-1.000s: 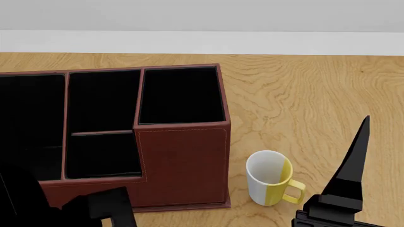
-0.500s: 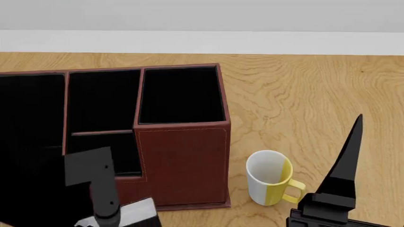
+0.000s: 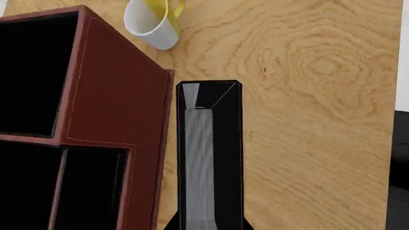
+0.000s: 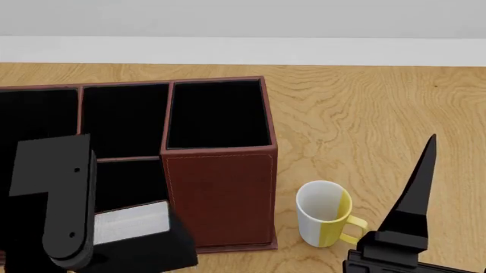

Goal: Pick up the book and place it in the front compartment of the caddy.

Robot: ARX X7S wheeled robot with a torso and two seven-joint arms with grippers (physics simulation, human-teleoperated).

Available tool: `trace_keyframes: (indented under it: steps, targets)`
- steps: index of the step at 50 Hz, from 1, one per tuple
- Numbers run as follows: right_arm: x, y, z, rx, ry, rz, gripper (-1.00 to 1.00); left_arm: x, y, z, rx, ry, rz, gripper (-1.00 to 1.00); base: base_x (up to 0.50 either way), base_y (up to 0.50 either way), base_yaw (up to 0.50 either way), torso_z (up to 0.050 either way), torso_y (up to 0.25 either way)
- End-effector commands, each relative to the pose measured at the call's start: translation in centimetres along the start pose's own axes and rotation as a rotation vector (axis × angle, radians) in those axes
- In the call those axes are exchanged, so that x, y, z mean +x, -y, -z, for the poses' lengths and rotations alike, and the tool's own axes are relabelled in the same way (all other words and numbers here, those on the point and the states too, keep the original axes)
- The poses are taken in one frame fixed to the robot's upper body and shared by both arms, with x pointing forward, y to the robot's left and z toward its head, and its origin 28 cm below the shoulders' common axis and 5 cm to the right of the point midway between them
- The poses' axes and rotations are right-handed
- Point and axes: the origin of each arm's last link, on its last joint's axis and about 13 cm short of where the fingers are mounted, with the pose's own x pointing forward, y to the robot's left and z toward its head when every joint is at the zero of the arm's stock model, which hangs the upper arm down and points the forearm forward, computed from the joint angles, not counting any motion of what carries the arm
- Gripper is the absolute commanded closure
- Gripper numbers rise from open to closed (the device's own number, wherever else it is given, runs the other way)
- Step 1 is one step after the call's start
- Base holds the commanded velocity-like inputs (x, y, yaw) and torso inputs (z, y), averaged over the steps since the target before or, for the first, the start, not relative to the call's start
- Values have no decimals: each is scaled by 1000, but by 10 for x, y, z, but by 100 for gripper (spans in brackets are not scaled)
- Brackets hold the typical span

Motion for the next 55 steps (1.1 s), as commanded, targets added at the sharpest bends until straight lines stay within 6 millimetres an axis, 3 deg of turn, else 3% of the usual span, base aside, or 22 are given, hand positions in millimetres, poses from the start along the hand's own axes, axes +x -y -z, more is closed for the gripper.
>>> trace_keyframes:
  steps: [1, 11, 23, 33, 42, 55]
  targets:
    - [-2, 2, -2, 9, 10, 2, -100, -44, -5, -14, 137, 41, -142, 100, 0, 0, 0, 0, 0]
    - [-3, 3, -3, 10, 13, 3, -100, -76, -19, -30, 175, 28, -211, 100, 0, 0, 0, 0, 1]
    - [-1, 1, -2, 19, 12, -9, -100, -104, -22, -41, 212, 1, -270, 100, 0, 0, 0, 0, 2]
    - [-4, 5, -6, 17, 23, 10, -100, -110, -30, -46, 260, -21, -324, 100, 0, 0, 0, 0, 1]
    - [-5, 6, -3, 17, 16, 5, -100, -120, -47, -48, 278, -77, -406, 100, 0, 0, 0, 0, 1]
    - [1, -2, 0, 13, 8, -6, -100, -119, -77, -49, 282, -115, -494, 100, 0, 0, 0, 0, 1]
